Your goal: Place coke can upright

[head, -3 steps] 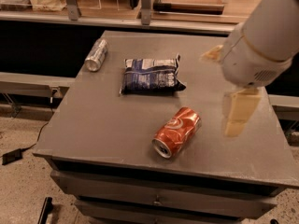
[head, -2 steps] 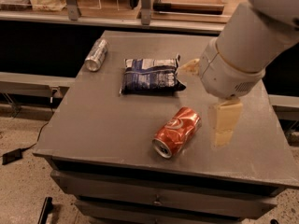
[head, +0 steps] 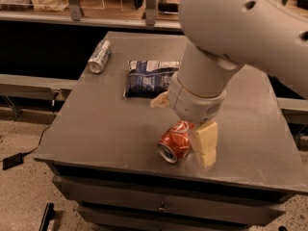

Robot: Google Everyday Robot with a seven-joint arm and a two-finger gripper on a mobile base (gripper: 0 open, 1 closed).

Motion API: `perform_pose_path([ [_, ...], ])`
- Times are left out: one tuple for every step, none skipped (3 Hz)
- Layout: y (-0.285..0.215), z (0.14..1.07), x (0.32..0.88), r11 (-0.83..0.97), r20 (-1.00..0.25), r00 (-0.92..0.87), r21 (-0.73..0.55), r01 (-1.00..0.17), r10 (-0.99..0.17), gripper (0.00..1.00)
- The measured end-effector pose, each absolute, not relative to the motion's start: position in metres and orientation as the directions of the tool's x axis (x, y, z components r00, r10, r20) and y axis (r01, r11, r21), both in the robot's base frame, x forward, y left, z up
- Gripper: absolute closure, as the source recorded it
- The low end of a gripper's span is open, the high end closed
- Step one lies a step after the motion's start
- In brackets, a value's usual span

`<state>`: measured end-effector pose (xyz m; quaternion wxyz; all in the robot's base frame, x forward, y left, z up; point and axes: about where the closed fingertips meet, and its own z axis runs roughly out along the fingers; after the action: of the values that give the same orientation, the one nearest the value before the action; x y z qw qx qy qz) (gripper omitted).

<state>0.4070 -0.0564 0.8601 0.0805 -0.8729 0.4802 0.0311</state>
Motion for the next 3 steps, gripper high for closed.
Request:
perform_pose_path([
  [-0.0440, 0.8382, 0.4009, -0.602, -0.138, 0.606, -0.074, -0.795, -0.783, 0.00],
  [-0.0426, 0.8362, 0.4001, -0.612, -0.138, 0.616, -0.072, -0.787, -0.776, 0.02],
  [-0.0417, 0.8373, 0.4000, -0.613, -0.136, 0.617, -0.076, -0.786, -0.775, 0.33],
])
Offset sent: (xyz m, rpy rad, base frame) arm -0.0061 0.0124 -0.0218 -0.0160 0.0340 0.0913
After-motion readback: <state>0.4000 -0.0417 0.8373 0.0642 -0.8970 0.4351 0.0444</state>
